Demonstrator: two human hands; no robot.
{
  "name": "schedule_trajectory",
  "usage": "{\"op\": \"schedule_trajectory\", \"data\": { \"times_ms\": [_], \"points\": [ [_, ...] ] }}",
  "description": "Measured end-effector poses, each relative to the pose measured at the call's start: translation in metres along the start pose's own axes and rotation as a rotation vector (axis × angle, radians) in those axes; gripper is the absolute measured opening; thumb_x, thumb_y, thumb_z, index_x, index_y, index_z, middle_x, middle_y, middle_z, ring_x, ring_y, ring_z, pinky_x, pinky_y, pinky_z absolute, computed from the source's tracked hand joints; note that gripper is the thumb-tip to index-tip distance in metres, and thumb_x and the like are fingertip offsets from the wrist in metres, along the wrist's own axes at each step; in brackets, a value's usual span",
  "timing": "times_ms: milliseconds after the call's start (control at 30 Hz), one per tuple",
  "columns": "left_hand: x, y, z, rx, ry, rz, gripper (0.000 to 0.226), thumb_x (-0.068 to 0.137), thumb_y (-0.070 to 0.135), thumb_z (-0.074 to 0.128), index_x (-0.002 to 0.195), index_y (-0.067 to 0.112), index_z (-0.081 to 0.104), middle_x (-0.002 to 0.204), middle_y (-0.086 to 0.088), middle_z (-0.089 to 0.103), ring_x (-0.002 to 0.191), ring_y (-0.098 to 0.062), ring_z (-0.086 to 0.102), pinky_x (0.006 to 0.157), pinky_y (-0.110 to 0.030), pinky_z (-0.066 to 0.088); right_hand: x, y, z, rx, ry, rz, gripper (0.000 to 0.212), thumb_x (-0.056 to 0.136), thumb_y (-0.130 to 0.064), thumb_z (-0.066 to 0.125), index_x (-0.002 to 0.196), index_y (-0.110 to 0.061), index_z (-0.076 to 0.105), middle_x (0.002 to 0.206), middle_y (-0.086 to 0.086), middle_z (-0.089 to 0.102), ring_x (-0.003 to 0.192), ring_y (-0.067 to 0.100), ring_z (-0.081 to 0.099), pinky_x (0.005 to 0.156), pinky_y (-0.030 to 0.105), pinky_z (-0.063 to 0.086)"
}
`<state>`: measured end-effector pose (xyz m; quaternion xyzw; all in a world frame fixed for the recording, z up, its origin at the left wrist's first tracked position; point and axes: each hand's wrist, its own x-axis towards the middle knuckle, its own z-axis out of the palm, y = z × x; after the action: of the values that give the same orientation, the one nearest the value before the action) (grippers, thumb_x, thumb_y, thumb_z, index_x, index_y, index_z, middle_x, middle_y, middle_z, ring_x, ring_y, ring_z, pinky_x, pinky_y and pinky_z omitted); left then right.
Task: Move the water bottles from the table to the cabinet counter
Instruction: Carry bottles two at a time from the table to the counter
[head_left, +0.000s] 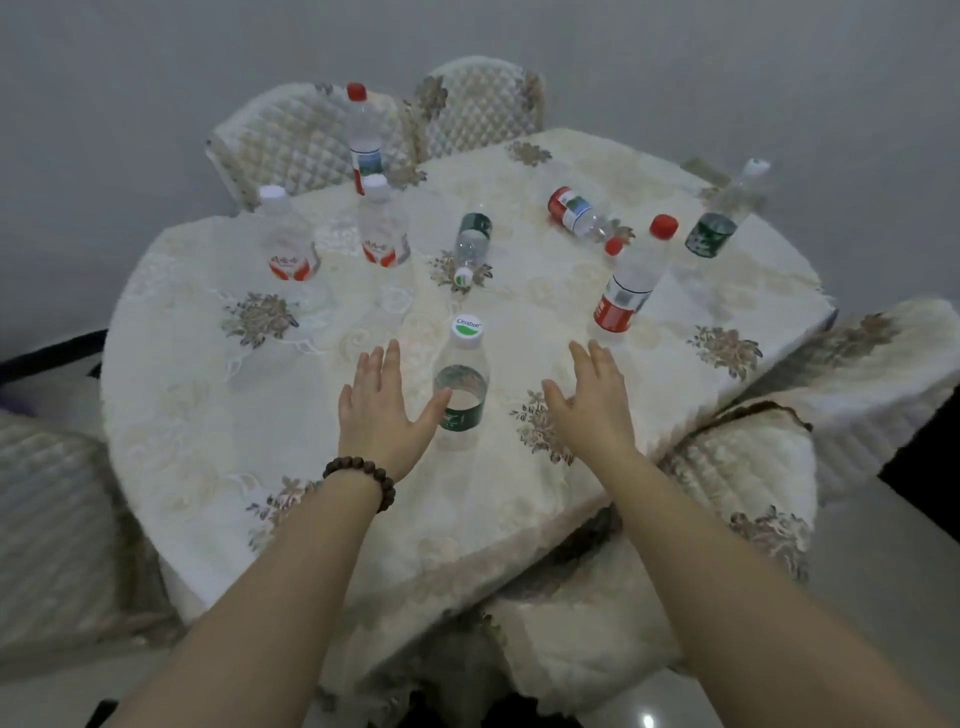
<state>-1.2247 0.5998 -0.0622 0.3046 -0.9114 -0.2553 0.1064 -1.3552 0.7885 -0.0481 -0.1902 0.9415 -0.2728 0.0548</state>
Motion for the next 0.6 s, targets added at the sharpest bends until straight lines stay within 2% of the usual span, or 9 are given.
{"op": "schedule_trajectory", "data": {
  "times_ms": [267, 333, 467, 600],
  "points": [
    [-0.032, 0.043, 0.027, -0.048, 0.130, -0.195, 0.091, 0.087, 0.064, 0.047, 0.154, 0.017, 0.006, 0.161, -0.003, 0.010, 0.148, -0.019, 0.004, 0.119, -0.045, 0.010, 0.027, 0.038, -0.031, 0.013, -0.077, -0.230, 0.063, 0.095, -0.036, 0.048, 0.149, -0.013, 0.025, 0.160, 0.010, 0.013, 0.148, 0.024, 0.006, 0.120, 0.043, 0.010],
    [-0.033, 0.054, 0.030, -0.149, 0.153, -0.222, 0.096, 0.084, 0.062, 0.054, 0.154, 0.016, 0.006, 0.161, -0.003, 0.010, 0.148, -0.019, 0.006, 0.119, -0.042, 0.013, 0.030, 0.045, -0.036, 0.023, -0.081, -0.251, 0.063, 0.095, -0.036, 0.049, 0.149, -0.013, 0.025, 0.160, 0.010, 0.014, 0.148, 0.024, 0.007, 0.120, 0.042, 0.009],
    [-0.024, 0.071, 0.038, -0.421, 0.227, -0.309, 0.108, 0.076, 0.044, 0.076, 0.153, 0.016, 0.006, 0.159, -0.004, 0.017, 0.145, -0.020, 0.018, 0.116, -0.037, 0.022, 0.035, 0.058, -0.044, 0.041, -0.088, -0.283, 0.063, 0.095, -0.036, 0.049, 0.149, -0.014, 0.025, 0.160, 0.008, 0.014, 0.148, 0.023, 0.006, 0.120, 0.042, 0.010],
    [-0.009, 0.083, 0.048, -0.592, 0.281, -0.384, 0.118, 0.068, 0.033, 0.085, 0.153, 0.027, 0.004, 0.151, -0.006, 0.034, 0.136, -0.022, 0.037, 0.110, -0.038, 0.033, 0.044, 0.073, -0.056, 0.035, -0.086, -0.283, 0.063, 0.096, -0.038, 0.047, 0.150, -0.017, 0.023, 0.160, 0.005, 0.012, 0.148, 0.020, 0.005, 0.120, 0.043, 0.011]
  ]
}}
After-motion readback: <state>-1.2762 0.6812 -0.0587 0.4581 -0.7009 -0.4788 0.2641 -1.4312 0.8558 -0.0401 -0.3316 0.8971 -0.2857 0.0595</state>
